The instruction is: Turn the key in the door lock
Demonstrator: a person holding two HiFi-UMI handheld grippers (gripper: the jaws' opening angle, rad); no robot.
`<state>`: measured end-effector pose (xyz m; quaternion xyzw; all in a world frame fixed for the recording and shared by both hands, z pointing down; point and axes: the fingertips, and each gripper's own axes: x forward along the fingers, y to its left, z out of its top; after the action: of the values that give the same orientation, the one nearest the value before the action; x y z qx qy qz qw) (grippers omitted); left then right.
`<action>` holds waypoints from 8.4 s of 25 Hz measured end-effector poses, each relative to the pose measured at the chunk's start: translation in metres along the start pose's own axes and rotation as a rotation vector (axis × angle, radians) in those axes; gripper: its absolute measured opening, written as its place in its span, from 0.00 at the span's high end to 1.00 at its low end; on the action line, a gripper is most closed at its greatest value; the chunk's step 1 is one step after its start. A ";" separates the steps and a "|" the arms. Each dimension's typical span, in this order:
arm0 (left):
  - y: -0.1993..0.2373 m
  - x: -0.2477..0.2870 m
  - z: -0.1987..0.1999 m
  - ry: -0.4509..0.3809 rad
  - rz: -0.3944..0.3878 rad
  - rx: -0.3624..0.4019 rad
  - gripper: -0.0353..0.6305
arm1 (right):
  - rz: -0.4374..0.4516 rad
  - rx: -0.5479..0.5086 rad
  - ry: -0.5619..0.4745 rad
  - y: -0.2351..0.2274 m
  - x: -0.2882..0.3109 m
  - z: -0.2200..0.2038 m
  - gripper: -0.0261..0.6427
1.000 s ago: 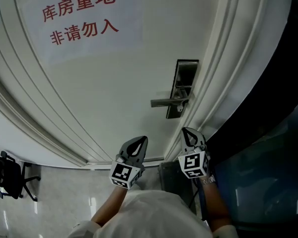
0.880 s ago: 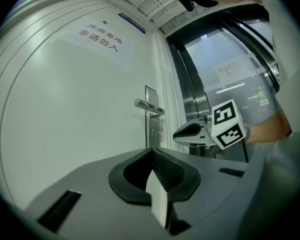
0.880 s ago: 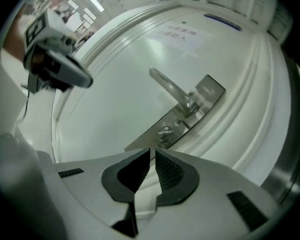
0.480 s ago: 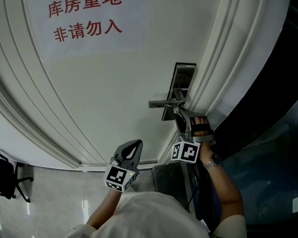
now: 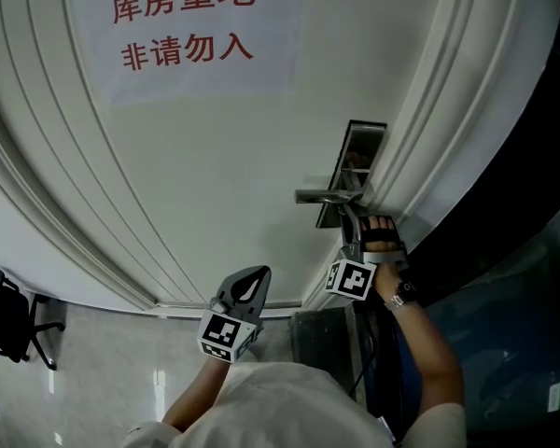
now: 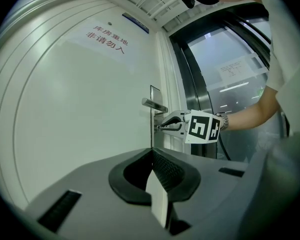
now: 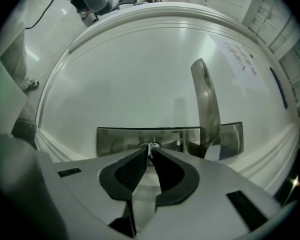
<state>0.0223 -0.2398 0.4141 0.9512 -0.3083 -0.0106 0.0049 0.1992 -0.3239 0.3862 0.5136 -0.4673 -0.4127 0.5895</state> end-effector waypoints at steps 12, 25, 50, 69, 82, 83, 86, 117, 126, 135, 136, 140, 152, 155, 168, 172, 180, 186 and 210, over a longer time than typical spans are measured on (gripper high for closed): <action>-0.003 -0.004 -0.016 0.037 -0.006 -0.009 0.94 | -0.037 0.562 0.033 -0.011 0.003 0.000 0.94; 0.001 -0.005 -0.031 0.072 0.019 -0.034 0.94 | 0.040 1.574 -0.052 -0.016 0.006 -0.010 0.94; -0.008 -0.006 -0.036 0.102 -0.004 -0.021 0.94 | 0.231 1.940 -0.182 -0.003 -0.008 -0.001 0.78; -0.021 -0.009 -0.040 0.099 -0.044 -0.033 0.94 | 0.046 0.599 0.020 -0.001 -0.016 -0.005 0.78; -0.015 -0.013 -0.037 0.084 -0.035 -0.032 0.94 | -0.027 0.166 0.024 -0.006 -0.005 0.007 0.78; -0.015 -0.013 -0.037 0.084 -0.035 -0.031 0.94 | -0.030 0.145 0.027 -0.005 -0.003 0.008 0.78; -0.016 -0.013 -0.038 0.085 -0.033 -0.034 0.94 | -0.038 0.145 0.047 -0.006 0.000 0.006 0.80; -0.024 -0.009 -0.040 0.081 -0.040 -0.048 0.94 | 0.012 0.776 -0.012 -0.014 0.000 -0.001 0.94; -0.026 -0.010 -0.040 0.084 -0.048 -0.041 0.94 | 0.077 1.159 -0.019 -0.015 0.000 -0.003 0.94; -0.028 -0.010 -0.045 0.102 -0.055 -0.032 0.94 | 0.192 1.835 -0.094 -0.014 0.002 -0.012 0.94; -0.028 -0.010 -0.045 0.104 -0.055 -0.030 0.94 | 0.206 1.910 -0.102 -0.014 0.002 -0.013 0.94; -0.028 -0.010 -0.046 0.110 -0.054 -0.026 0.94 | 0.248 2.179 -0.150 -0.012 0.002 -0.015 0.94; -0.027 -0.012 -0.044 0.115 -0.046 -0.019 0.94 | 0.416 2.835 -0.200 -0.006 0.004 -0.019 0.94; -0.029 -0.012 -0.043 0.112 -0.052 -0.018 0.94 | 0.432 2.723 -0.194 -0.007 0.001 -0.018 0.94; -0.035 -0.006 -0.045 0.104 -0.064 -0.028 0.94 | 0.370 1.759 -0.148 0.001 -0.027 -0.005 0.86; -0.031 -0.006 -0.045 0.103 -0.056 -0.030 0.94 | 0.275 1.405 -0.059 0.004 -0.027 -0.007 0.86; -0.026 -0.011 -0.047 0.098 -0.032 -0.043 0.94 | 0.066 0.747 0.042 0.002 -0.024 -0.003 0.86; -0.024 -0.013 -0.048 0.103 -0.031 -0.045 0.94 | -0.031 0.505 0.054 -0.005 -0.019 0.001 0.86; -0.018 -0.014 -0.056 0.130 -0.018 -0.049 0.94 | -0.088 0.456 0.029 -0.011 0.005 0.002 0.94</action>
<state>0.0229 -0.2171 0.4701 0.9522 -0.2984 0.0436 0.0480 0.1983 -0.3305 0.3763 0.6592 -0.5170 -0.3142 0.4465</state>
